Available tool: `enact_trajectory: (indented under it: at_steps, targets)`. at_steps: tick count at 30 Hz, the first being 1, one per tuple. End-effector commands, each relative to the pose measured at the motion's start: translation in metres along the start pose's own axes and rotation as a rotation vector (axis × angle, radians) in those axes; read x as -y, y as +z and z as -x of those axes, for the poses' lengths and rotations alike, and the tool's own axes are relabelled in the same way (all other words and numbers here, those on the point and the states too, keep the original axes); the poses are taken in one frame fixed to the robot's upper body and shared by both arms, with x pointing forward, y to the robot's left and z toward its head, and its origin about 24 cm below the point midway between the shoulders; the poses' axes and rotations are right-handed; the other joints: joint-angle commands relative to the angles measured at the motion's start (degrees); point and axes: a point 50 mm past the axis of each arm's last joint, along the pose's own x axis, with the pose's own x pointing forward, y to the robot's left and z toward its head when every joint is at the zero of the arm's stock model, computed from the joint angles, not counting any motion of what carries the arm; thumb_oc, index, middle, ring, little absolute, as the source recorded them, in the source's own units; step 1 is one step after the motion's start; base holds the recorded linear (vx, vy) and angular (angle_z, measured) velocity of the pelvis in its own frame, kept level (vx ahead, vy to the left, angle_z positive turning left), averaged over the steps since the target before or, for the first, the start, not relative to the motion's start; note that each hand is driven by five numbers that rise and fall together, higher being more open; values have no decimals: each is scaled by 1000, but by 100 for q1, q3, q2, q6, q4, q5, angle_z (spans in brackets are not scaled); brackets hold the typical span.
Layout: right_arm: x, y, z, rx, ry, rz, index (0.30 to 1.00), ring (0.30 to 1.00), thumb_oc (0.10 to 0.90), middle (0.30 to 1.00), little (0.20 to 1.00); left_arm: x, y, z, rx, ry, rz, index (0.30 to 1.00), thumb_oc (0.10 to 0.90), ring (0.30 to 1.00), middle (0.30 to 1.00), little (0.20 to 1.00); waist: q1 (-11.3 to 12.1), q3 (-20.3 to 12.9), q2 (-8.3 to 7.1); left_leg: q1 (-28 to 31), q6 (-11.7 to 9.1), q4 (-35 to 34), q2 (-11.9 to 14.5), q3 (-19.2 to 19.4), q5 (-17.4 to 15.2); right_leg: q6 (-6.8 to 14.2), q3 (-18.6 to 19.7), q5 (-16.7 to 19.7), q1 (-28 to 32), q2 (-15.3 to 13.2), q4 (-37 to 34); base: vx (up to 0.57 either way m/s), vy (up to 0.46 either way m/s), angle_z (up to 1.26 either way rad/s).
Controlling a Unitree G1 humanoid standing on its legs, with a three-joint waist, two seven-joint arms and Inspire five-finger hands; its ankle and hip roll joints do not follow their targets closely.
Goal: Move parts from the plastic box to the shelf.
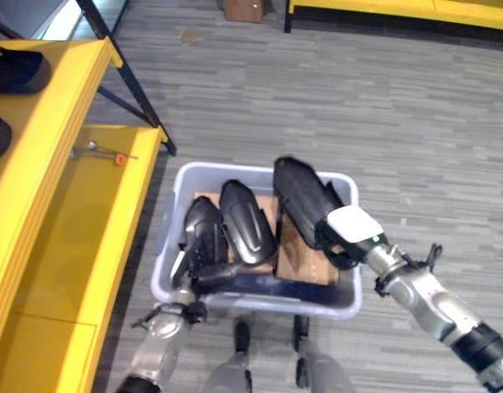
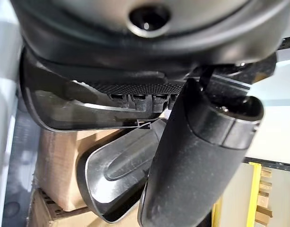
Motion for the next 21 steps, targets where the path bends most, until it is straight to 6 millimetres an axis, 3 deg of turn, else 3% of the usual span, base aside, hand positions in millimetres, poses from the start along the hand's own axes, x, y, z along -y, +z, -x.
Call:
enact_trajectory:
  at_steps: [1,21]
  targets:
    - [38,-1,-4,17,-235,-27,300,300,400,300,300,3,4,3,51,-35,-28,1000,900,1000,1000,1000,17,-1208,-86,-52,-81,-45,171,163,-64,611,597,-450,160,-141,147,0,0,0]
    - [17,12,9,28,-207,-153,300,300,400,300,300,-4,-6,7,17,32,-29,1000,900,1000,1000,1000,-85,-1638,-153,546,-107,-45,364,363,-193,605,949,-624,582,12,244,18,-14,-9]
